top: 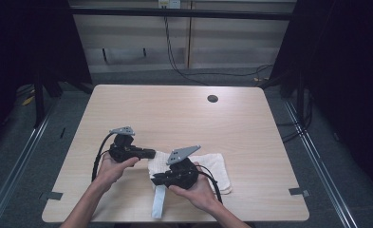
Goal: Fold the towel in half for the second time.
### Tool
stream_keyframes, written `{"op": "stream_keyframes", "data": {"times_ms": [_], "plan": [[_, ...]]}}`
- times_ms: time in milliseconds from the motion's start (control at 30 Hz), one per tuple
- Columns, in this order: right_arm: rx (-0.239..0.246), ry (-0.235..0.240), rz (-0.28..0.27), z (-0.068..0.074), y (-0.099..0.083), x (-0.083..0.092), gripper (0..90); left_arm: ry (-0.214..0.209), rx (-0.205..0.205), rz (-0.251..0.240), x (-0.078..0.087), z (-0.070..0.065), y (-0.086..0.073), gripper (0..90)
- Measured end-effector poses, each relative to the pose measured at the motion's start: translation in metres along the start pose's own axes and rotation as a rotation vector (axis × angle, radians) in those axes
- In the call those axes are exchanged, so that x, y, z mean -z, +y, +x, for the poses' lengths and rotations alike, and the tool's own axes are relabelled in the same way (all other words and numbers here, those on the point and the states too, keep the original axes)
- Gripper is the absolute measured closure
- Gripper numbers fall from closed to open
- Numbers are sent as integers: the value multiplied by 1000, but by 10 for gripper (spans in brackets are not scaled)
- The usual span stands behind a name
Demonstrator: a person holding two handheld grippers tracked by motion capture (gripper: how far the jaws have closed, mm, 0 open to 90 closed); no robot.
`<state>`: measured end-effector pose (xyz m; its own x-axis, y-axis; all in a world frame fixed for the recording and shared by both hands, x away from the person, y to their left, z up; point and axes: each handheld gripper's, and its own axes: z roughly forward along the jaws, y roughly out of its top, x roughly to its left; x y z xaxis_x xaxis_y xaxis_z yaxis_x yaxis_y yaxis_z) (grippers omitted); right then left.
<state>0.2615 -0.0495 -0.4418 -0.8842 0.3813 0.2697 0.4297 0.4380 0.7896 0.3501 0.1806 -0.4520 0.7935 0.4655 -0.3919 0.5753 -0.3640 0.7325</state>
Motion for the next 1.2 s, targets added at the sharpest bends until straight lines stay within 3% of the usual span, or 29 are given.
{"op": "stream_keyframes", "data": {"times_ms": [233,400,567,767,933,1033,1200], "plan": [[1,8,-45,2,15,4,829,23,-1,-16,18,2,7,853],[8,17,-57,4,26,1,830,23,-26,-13,29,1,15,852],[0,36,-76,7,26,-8,830,38,-18,4,33,2,16,853],[8,41,-114,7,39,-3,830,46,-60,22,34,-5,35,852],[-8,33,-132,4,35,-2,830,55,-38,54,22,-3,41,850],[-23,25,-138,1,30,-2,831,39,-27,41,12,-3,39,850],[-20,3,-137,0,27,8,830,31,-38,46,0,-9,44,848]]}}
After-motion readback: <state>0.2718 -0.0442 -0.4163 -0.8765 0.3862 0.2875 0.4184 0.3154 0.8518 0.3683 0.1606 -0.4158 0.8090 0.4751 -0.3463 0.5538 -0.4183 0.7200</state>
